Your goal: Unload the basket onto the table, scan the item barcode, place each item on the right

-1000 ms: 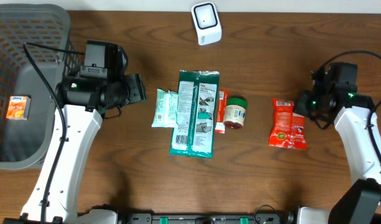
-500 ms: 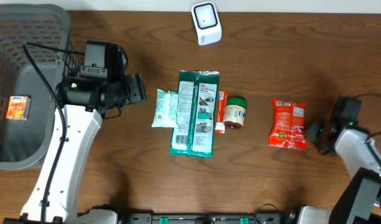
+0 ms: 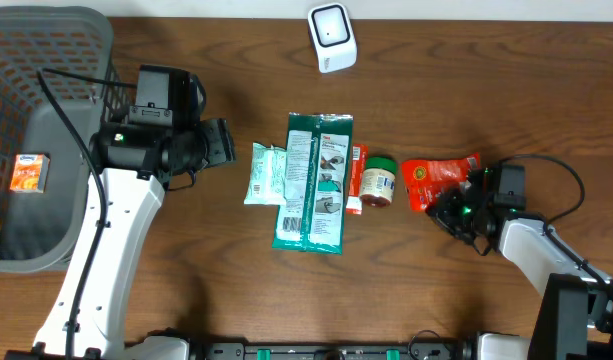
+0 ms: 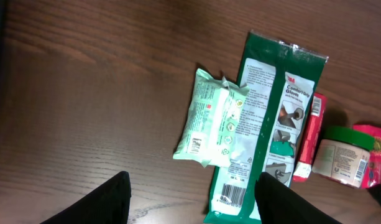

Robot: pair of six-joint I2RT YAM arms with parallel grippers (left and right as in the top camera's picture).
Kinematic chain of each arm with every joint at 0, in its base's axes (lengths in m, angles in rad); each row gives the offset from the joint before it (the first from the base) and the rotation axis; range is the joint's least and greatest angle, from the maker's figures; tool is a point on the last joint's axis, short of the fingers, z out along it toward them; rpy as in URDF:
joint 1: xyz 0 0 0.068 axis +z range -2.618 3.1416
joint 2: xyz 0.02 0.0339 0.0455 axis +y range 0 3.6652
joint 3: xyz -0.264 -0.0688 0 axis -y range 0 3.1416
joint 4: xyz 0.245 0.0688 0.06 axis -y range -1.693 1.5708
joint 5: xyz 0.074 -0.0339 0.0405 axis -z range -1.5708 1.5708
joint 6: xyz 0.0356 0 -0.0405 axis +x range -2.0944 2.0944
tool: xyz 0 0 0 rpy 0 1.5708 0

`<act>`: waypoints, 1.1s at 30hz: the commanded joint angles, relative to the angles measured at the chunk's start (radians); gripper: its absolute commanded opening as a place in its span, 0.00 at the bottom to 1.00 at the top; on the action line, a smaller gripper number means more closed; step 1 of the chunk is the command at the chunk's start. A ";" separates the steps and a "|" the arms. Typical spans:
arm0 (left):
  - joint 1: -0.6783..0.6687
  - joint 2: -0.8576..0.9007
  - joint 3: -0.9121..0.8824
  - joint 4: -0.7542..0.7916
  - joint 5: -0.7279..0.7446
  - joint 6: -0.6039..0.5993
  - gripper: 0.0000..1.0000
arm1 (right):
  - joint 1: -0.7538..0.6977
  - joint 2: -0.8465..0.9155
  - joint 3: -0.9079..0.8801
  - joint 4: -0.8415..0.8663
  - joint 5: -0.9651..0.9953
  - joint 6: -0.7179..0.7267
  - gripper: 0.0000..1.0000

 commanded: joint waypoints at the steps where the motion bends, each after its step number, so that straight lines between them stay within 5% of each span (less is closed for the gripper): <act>1: -0.001 0.000 -0.006 -0.003 -0.010 -0.001 0.64 | 0.001 -0.037 0.084 0.015 -0.014 -0.055 0.01; 9: -0.001 0.000 -0.006 -0.003 -0.010 -0.001 0.65 | 0.027 -0.042 0.224 -0.071 -0.087 -0.312 0.01; 18: -0.001 0.000 -0.006 -0.005 -0.010 -0.001 0.65 | 0.138 -0.011 0.247 -0.301 0.200 -0.579 0.01; 33: -0.001 0.000 -0.006 -0.006 -0.010 -0.001 0.65 | 0.180 0.193 0.247 -0.015 0.336 -0.584 0.01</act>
